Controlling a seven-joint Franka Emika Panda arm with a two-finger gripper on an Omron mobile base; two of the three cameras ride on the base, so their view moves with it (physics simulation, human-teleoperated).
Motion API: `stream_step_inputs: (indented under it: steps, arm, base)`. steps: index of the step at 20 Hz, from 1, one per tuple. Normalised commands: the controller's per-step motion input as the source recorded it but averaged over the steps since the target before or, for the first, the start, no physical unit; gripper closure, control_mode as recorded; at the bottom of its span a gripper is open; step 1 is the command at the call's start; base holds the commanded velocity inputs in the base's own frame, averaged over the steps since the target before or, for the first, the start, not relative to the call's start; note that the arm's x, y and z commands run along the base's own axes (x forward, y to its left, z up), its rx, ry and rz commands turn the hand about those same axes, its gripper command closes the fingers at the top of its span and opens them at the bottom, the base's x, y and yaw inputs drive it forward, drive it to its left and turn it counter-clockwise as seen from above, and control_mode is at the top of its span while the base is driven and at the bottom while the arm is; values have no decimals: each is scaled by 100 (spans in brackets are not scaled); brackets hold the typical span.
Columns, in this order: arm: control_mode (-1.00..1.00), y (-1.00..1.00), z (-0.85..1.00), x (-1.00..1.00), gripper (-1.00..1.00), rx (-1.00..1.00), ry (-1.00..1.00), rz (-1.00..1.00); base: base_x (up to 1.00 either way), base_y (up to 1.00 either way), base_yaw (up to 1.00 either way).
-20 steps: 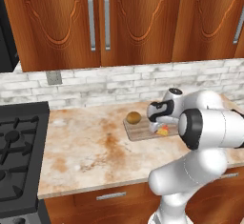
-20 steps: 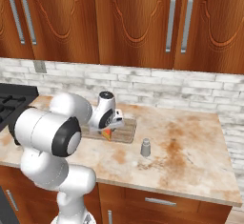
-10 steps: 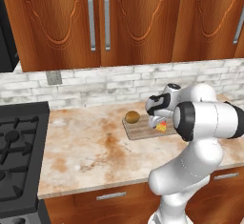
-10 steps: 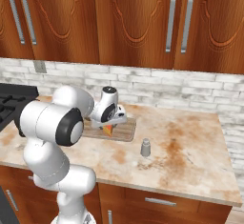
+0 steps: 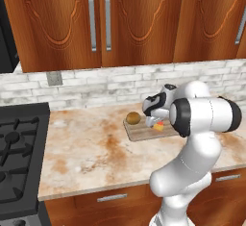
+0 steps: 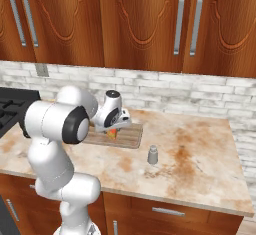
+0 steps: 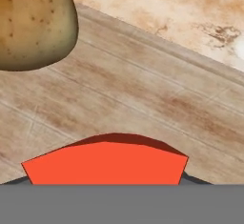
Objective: Retrieve the reheated potato from the microwave, then place the potato, cheese, and condiment on the cutting board.
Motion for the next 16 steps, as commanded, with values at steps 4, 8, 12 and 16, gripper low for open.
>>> stream_step_inputs:
  steps: [4,8,12,16]
  arm:
    - [-100,1,-13,18,100,0,0,0]
    - [-100,1,-6,23,100,0,0,0]
    - [-100,1,-14,12,100,0,0,0]
    - [-100,0,-21,-8,-100,1,0,0]
  base:
    - [0,0,0]
    - [0,0,0]
    - [0,0,0]
    - [0,0,0]
